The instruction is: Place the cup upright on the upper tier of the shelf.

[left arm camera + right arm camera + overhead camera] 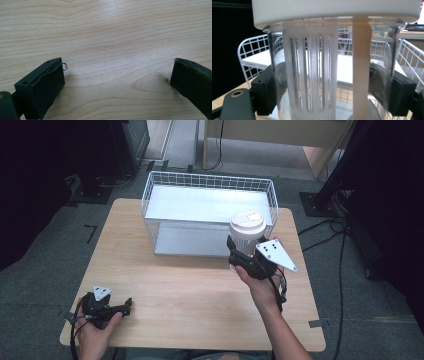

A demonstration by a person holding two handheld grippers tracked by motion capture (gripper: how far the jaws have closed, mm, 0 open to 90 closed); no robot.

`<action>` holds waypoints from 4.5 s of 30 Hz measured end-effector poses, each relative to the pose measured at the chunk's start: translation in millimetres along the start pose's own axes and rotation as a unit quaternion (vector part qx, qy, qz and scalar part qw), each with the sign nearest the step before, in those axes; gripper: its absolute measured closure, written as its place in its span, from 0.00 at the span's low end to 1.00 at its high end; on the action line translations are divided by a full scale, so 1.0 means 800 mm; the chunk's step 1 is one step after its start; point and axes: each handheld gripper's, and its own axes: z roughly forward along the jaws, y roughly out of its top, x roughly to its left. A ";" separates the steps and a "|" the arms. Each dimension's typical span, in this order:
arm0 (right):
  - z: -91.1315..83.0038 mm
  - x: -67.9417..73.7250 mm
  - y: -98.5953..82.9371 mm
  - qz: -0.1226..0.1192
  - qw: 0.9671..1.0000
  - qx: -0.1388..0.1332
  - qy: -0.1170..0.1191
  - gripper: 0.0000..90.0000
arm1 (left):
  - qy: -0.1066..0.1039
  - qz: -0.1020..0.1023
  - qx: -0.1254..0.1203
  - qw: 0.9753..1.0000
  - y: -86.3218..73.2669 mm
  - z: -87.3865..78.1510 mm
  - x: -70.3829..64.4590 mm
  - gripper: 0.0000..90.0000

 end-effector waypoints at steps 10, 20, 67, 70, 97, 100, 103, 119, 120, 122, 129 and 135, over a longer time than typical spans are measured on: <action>0.026 -0.006 0.025 -0.006 1.000 -0.011 -0.011 0.18 | 0.000 0.000 0.000 1.000 0.000 0.000 0.000 0.00; 0.046 -0.004 0.053 -0.009 1.000 -0.020 -0.014 0.18 | 0.000 0.000 -0.001 1.000 0.000 0.000 0.000 0.00; 0.173 -0.024 0.073 -0.009 0.998 -0.012 -0.065 0.18 | 0.000 -0.002 0.000 1.000 0.000 0.000 0.000 0.00; 0.180 -0.023 0.074 -0.015 0.998 -0.010 -0.067 0.18 | 0.000 -0.001 0.000 1.000 0.000 0.000 0.000 0.00; 0.224 -0.037 0.065 -0.001 0.996 -0.047 -0.073 0.18 | 0.000 -0.001 0.000 1.000 0.000 0.000 0.000 0.00; 0.217 -0.038 0.064 -0.004 0.997 -0.044 -0.068 0.18 | 0.000 -0.001 0.000 1.000 0.000 0.000 0.000 0.00; 0.212 -0.038 0.063 0.000 0.997 -0.042 -0.064 0.18 | 0.000 0.000 0.001 1.000 0.000 0.000 0.000 0.00; 0.194 -0.041 0.070 -0.005 0.999 -0.022 -0.035 0.00 | 0.000 -0.001 0.000 1.000 0.000 0.000 0.000 0.00; 0.194 -0.041 0.070 -0.008 0.999 -0.018 -0.038 0.00 | 0.000 -0.001 0.000 1.000 0.000 0.000 0.000 0.00; 0.194 -0.041 0.069 -0.013 0.999 -0.013 -0.047 0.00 | 0.000 -0.001 0.000 1.000 0.000 0.000 0.000 0.00; 0.184 -0.047 0.068 -0.008 0.999 -0.010 -0.044 0.00 | 0.000 -0.001 0.000 1.000 0.000 0.000 0.000 0.00; 0.170 -0.049 0.070 -0.010 0.999 -0.015 -0.034 0.00 | 0.000 -0.001 0.000 1.000 0.000 0.000 0.000 0.00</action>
